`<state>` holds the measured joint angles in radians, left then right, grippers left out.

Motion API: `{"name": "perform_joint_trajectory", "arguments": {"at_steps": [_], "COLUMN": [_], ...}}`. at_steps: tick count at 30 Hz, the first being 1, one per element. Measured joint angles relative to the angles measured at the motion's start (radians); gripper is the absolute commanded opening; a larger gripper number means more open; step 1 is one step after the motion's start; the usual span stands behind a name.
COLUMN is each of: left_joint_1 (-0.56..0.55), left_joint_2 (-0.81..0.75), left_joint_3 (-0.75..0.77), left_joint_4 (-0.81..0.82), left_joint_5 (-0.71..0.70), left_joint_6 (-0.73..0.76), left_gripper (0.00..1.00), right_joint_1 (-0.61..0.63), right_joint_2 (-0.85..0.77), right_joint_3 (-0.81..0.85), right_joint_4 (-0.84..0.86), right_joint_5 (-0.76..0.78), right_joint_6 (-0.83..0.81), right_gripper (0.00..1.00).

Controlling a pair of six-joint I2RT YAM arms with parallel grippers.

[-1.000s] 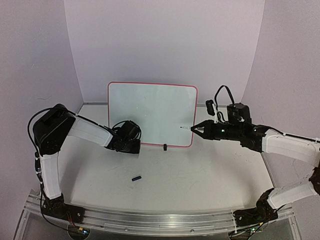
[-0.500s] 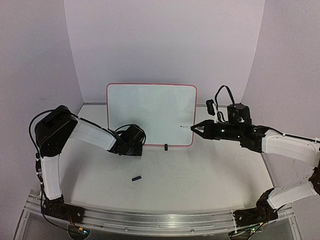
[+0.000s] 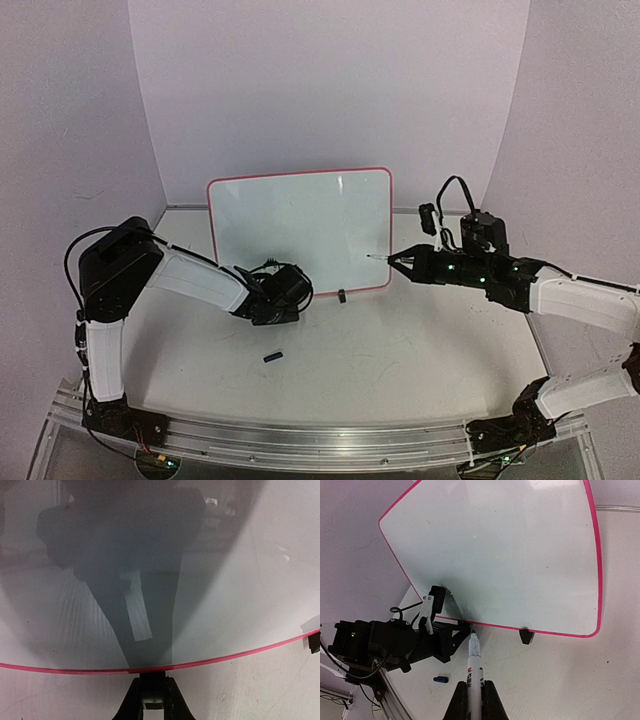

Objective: Write a sentence on the whiteboard
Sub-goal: Move the whiteboard stand to the center of the board, then hold the whiteboard at the center of the board.

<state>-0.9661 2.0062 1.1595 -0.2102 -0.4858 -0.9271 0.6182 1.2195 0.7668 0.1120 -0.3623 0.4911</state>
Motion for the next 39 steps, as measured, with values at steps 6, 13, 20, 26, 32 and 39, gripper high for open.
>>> {"name": "perform_joint_trajectory", "arguments": {"at_steps": [6, 13, 20, 26, 32, 39], "left_joint_1": [-0.015, -0.053, -0.052, -0.052, -0.002, 0.188], "left_joint_2": [-0.006, -0.094, -0.249, -0.34, -0.496, -0.648], "left_joint_3": [-0.008, -0.099, -0.16, -0.113, -0.099, 0.038], "left_joint_4": [0.028, 0.08, 0.021, -0.182, -0.34, -0.491], "left_joint_5": [0.029, 0.12, 0.195, 0.272, 0.38, 0.491], "left_joint_6": [-0.004, 0.015, 0.062, 0.144, 0.304, 0.529], "left_gripper": [0.52, 0.8, 0.85, 0.86, 0.86, 0.87], "right_joint_1": [0.0, 0.0, 0.0, 0.0, 0.004, 0.045], "right_joint_2": [-0.006, -0.03, -0.06, -0.07, -0.007, 0.097], "right_joint_3": [-0.002, -0.01, -0.01, -0.004, 0.075, 0.164], "right_joint_4": [0.0, 0.0, 0.001, 0.003, 0.029, 0.063], "right_joint_5": [0.005, 0.005, -0.001, -0.001, -0.017, -0.025], "right_joint_6": [0.0, -0.004, -0.016, -0.018, -0.014, -0.006], "right_gripper": [0.0, 0.0, 0.0, 0.0, 0.0, 0.0]}}
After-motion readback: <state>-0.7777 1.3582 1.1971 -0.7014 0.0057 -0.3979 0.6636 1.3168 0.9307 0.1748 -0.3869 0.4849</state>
